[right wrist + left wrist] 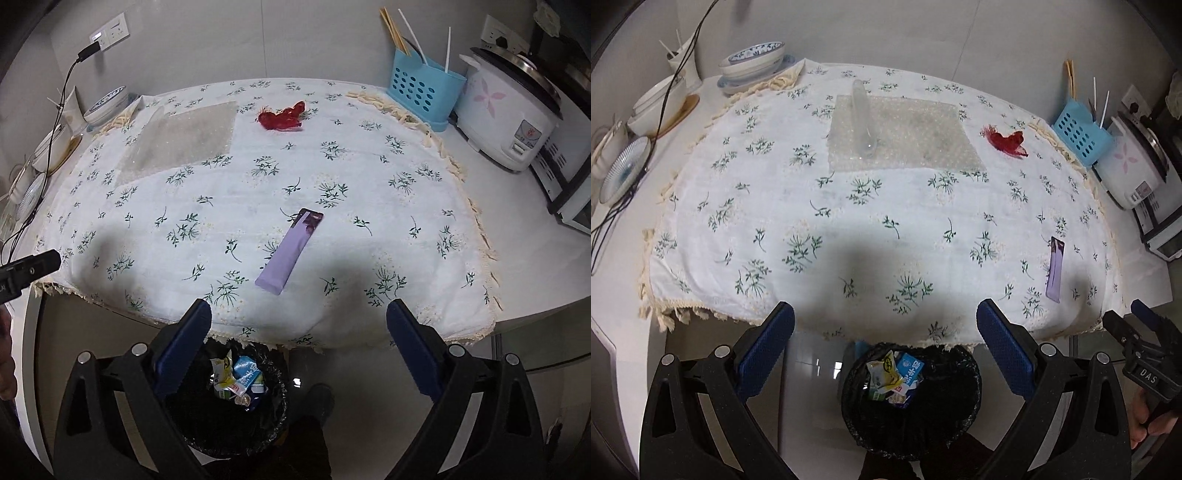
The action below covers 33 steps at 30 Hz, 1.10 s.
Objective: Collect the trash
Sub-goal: 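Raise both open tools back over the table, then grasp the clear plastic tube with the left tool while the right tool grasps the purple lighter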
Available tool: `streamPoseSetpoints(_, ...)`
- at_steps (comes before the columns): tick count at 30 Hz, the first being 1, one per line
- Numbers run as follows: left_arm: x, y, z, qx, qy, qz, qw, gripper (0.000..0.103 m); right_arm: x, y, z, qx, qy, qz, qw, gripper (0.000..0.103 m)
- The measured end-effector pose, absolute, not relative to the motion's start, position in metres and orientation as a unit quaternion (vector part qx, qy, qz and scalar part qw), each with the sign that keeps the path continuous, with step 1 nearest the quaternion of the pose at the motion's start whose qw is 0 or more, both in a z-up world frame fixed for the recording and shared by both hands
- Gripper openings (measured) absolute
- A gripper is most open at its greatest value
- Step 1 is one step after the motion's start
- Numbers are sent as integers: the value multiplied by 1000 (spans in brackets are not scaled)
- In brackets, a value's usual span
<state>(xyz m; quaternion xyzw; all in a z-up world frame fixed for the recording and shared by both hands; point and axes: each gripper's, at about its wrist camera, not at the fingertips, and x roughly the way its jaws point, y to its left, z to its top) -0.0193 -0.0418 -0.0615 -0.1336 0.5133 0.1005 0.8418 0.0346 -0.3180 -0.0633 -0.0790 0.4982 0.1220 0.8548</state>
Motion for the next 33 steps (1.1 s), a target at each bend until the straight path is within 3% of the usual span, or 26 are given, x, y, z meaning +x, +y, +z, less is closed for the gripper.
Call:
streamPoseSetpoints(28, 172, 20, -75, -147, 523, 143, 827, 96, 152, -316, -76, -97, 525, 134, 835, 92)
streamPoseSetpoints(33, 195, 34, -90, -146, 531, 154, 820, 96, 161, -316, -84, -91, 542, 131, 825, 86)
